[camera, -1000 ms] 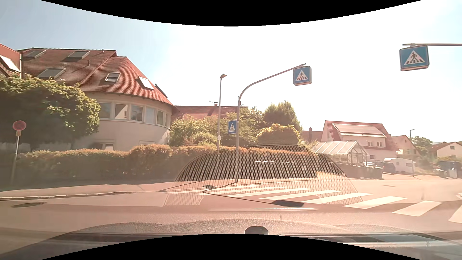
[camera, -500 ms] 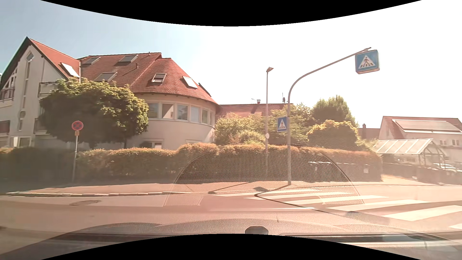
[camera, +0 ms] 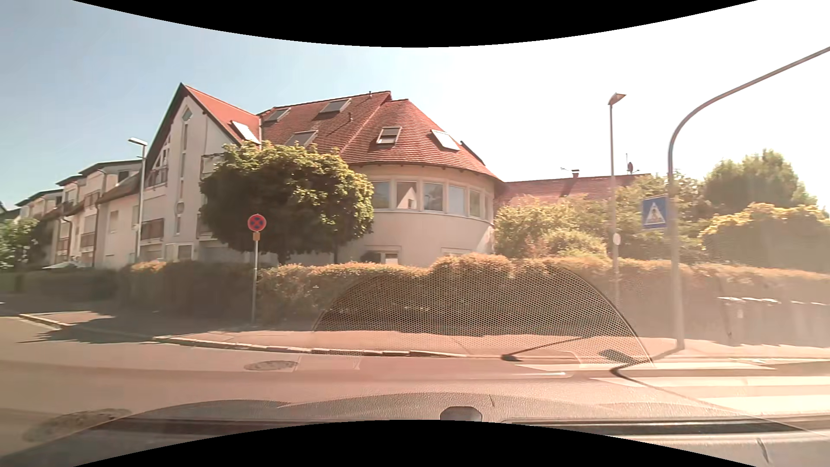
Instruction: Follow the waypoints while adhering to traffic rules and regulations
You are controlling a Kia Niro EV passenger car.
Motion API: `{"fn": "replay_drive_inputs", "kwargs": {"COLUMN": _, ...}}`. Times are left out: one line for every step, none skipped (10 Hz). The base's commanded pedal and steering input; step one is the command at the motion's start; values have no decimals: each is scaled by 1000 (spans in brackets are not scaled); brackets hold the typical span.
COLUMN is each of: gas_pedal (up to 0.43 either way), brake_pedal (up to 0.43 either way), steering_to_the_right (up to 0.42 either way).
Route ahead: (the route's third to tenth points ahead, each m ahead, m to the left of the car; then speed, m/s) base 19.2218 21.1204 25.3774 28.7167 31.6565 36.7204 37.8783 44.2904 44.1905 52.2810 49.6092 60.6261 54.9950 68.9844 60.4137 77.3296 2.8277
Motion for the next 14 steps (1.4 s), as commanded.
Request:
{"fn": "replay_drive_inputs", "kwargs": {"gas_pedal": 299, "brake_pedal": 0, "steering_to_the_right": -804}}
{"fn": "replay_drive_inputs", "kwargs": {"gas_pedal": 299, "brake_pedal": 0, "steering_to_the_right": -788}}
{"fn": "replay_drive_inputs", "kwargs": {"gas_pedal": 299, "brake_pedal": 0, "steering_to_the_right": -763}}
{"fn": "replay_drive_inputs", "kwargs": {"gas_pedal": 299, "brake_pedal": 0, "steering_to_the_right": -733}}
{"fn": "replay_drive_inputs", "kwargs": {"gas_pedal": 299, "brake_pedal": 0, "steering_to_the_right": -706}}
{"fn": "replay_drive_inputs", "kwargs": {"gas_pedal": 299, "brake_pedal": 0, "steering_to_the_right": -666}}
{"fn": "replay_drive_inputs", "kwargs": {"gas_pedal": 287, "brake_pedal": 0, "steering_to_the_right": -625}}
{"fn": "replay_drive_inputs", "kwargs": {"gas_pedal": 287, "brake_pedal": 0, "steering_to_the_right": -588}}
{"fn": "replay_drive_inputs", "kwargs": {"gas_pedal": 287, "brake_pedal": 0, "steering_to_the_right": -559}}
{"fn": "replay_drive_inputs", "kwargs": {"gas_pedal": 287, "brake_pedal": 0, "steering_to_the_right": -519}}
{"fn": "replay_drive_inputs", "kwargs": {"gas_pedal": 287, "brake_pedal": 0, "steering_to_the_right": -478}}
{"fn": "replay_drive_inputs", "kwargs": {"gas_pedal": 287, "brake_pedal": 0, "steering_to_the_right": -434}}
{"fn": "replay_drive_inputs", "kwargs": {"gas_pedal": 287, "brake_pedal": 0, "steering_to_the_right": -394}}
{"fn": "replay_drive_inputs", "kwargs": {"gas_pedal": 287, "brake_pedal": 0, "steering_to_the_right": -347}}
